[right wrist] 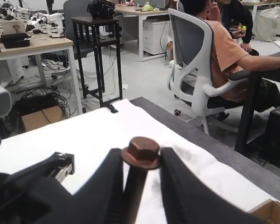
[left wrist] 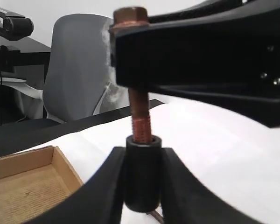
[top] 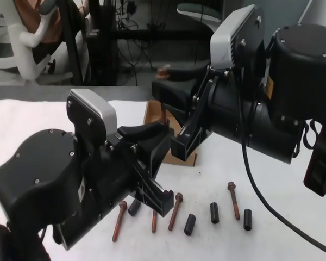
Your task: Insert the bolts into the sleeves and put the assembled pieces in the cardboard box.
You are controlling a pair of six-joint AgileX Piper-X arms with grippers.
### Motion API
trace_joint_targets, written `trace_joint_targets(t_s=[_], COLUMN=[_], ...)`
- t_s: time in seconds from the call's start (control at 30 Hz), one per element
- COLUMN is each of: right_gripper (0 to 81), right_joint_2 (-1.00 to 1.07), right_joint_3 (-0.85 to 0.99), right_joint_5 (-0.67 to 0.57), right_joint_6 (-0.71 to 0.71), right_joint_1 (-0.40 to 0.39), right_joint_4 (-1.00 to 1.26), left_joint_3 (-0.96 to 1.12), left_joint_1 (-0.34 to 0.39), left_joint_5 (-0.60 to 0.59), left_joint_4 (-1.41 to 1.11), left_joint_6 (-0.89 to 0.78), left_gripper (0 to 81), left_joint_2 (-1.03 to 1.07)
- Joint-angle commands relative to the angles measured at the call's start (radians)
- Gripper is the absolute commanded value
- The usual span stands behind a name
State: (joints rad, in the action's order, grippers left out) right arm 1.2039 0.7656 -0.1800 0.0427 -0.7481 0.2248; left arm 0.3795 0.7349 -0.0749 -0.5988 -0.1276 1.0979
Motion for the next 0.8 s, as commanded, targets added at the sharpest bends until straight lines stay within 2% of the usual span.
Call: trace_joint_targets(t_s=[0.0, 0.03, 0.1, 0.2, 0.27, 0.33, 0.37, 0.47, 0.6, 0.67, 0.77], right_gripper=[0.4, 0.7, 9.5, 33.9, 53.2, 65.1, 68.0, 63.3, 46.3, 41.9, 42.0], right_joint_2=[0.003, 0.003, 0.003, 0.003, -0.001, -0.014, -0.025, -0.066, -0.081, -0.071, -0.044], right_joint_3=[0.004, 0.004, 0.004, 0.004, 0.006, 0.011, 0.014, 0.035, 0.112, 0.142, 0.167], right_joint_5=[-0.024, -0.034, -0.047, -0.044, 0.017, 0.132, 0.189, 0.323, 0.536, 0.541, 0.537], right_joint_6=[0.002, 0.002, 0.002, 0.002, -0.021, -0.094, -0.130, -0.152, -0.147, -0.163, -0.259], right_joint_1=[-0.004, -0.006, -0.007, -0.008, -0.008, -0.008, -0.004, 0.004, 0.009, 0.021, 0.046], right_joint_4=[-0.036, -0.036, -0.034, -0.034, -0.032, -0.032, -0.039, -0.170, -0.553, -0.713, -0.859], left_joint_3=[0.009, 0.009, 0.009, 0.009, 0.009, 0.009, 0.013, 0.032, 0.104, 0.172, 0.293], left_joint_1=[-0.016, -0.022, -0.038, -0.062, -0.078, -0.095, -0.108, -0.141, -0.182, -0.190, -0.190], left_joint_5=[0.038, 0.051, 0.054, 0.040, 0.020, 0.021, 0.020, -0.010, -0.117, -0.154, -0.190], left_joint_4=[-0.052, -0.061, -0.078, -0.088, -0.078, -0.038, -0.005, 0.084, 0.136, 0.183, 0.277], left_joint_6=[0.004, 0.004, 0.004, 0.000, 0.000, 0.000, 0.000, 0.004, 0.024, 0.024, 0.072], left_gripper=[1.8, 1.8, 1.8, 1.8, 1.8, 1.8, 1.8, 1.8, 1.8, 1.8, 1.8], left_joint_2=[-0.005, -0.005, -0.005, -0.005, -0.005, -0.005, -0.005, 0.003, 0.093, 0.165, 0.296])
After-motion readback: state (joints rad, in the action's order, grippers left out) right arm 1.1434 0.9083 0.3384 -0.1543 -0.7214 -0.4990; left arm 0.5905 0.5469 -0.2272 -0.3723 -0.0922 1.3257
